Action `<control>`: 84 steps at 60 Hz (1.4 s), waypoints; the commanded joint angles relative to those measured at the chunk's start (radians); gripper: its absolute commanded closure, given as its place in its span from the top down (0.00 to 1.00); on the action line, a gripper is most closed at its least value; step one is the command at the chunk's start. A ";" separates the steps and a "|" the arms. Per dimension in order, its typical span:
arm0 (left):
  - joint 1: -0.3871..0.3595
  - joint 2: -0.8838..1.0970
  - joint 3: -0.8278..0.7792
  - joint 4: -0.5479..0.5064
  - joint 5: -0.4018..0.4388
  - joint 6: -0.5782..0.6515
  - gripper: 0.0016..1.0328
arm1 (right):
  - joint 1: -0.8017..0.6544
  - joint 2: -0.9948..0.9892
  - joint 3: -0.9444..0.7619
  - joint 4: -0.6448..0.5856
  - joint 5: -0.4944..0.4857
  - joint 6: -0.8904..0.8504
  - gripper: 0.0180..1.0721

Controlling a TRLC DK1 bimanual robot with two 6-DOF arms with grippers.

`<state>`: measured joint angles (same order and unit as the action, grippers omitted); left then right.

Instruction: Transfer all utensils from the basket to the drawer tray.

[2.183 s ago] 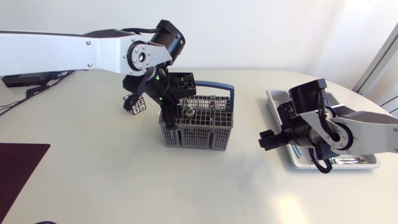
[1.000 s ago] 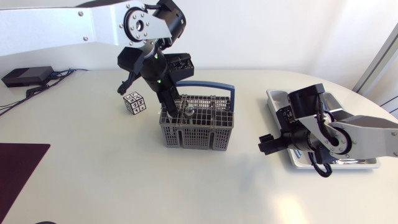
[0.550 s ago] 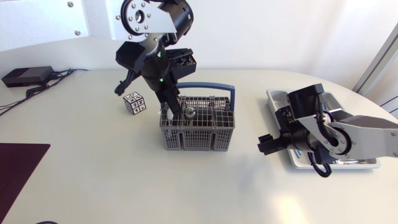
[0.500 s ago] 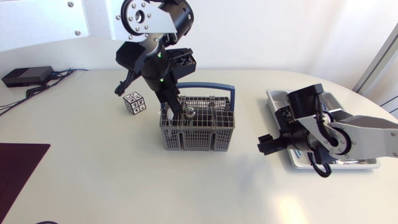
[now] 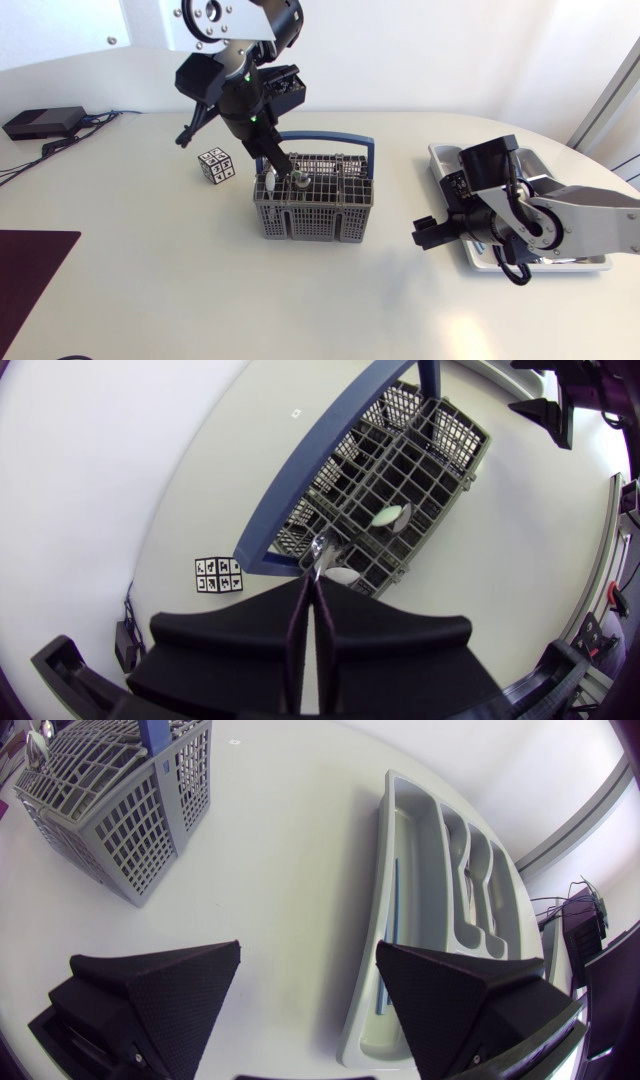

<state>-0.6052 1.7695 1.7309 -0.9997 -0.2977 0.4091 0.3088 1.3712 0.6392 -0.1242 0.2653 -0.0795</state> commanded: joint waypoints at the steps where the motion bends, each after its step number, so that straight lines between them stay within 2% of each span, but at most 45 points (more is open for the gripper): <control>1: 0.005 -0.022 0.033 -0.027 -0.020 -0.053 0.03 | 0.009 0.014 -0.019 0.014 0.005 -0.009 0.93; 11: -0.005 -0.044 0.027 -0.053 -0.024 -0.116 0.03 | 0.010 0.014 -0.021 0.012 0.008 -0.009 0.93; 18: -0.025 -0.085 0.007 -0.053 -0.095 -0.148 0.03 | 0.012 0.017 -0.021 0.014 0.008 -0.009 0.93; 39: -0.099 -0.180 -0.053 -0.036 -0.212 -0.196 0.03 | 0.013 0.006 -0.024 0.014 0.011 -0.005 0.93; 47: -0.108 -0.257 -0.027 -0.034 -0.210 -0.205 0.03 | 0.029 -0.070 -0.049 0.047 0.008 -0.055 0.93; 50: -0.113 -0.280 -0.013 -0.039 -0.189 -0.211 0.03 | 0.033 -0.115 -0.055 0.054 -0.011 -0.065 0.93; 56: -0.126 -0.308 0.006 -0.050 -0.129 -0.237 0.03 | 0.027 -0.242 -0.065 0.058 -0.141 -0.144 0.93; 59: -0.126 -0.314 0.015 -0.054 -0.089 -0.248 0.03 | 0.027 -0.308 -0.069 0.052 -0.175 -0.167 0.93; 64: -0.133 -0.312 0.021 -0.062 0.054 -0.302 0.03 | 0.072 -0.423 -0.065 -0.003 -0.178 -0.194 0.93; 66: -0.134 -0.311 0.021 -0.062 0.085 -0.316 0.03 | 0.102 -0.469 -0.069 -0.012 -0.189 -0.194 0.93; 67: -0.134 -0.305 0.019 -0.056 0.135 -0.332 0.03 | 0.115 -0.492 -0.075 -0.012 -0.196 -0.197 0.93; 68: -0.134 -0.305 0.019 -0.056 0.137 -0.334 0.03 | 0.119 -0.498 -0.078 -0.012 -0.201 -0.198 0.93; 70: -0.130 -0.285 0.018 -0.056 0.201 -0.351 0.03 | 0.147 -0.547 -0.093 -0.009 -0.213 -0.226 0.93; 84: -0.123 -0.173 0.019 -0.051 0.428 -0.383 0.03 | 0.352 -0.643 -0.128 -0.011 -0.199 -0.289 0.92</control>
<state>-0.7315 1.5475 1.7309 -1.0489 0.0868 0.0593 0.5877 0.7521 0.5541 -0.1291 0.0566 -0.3225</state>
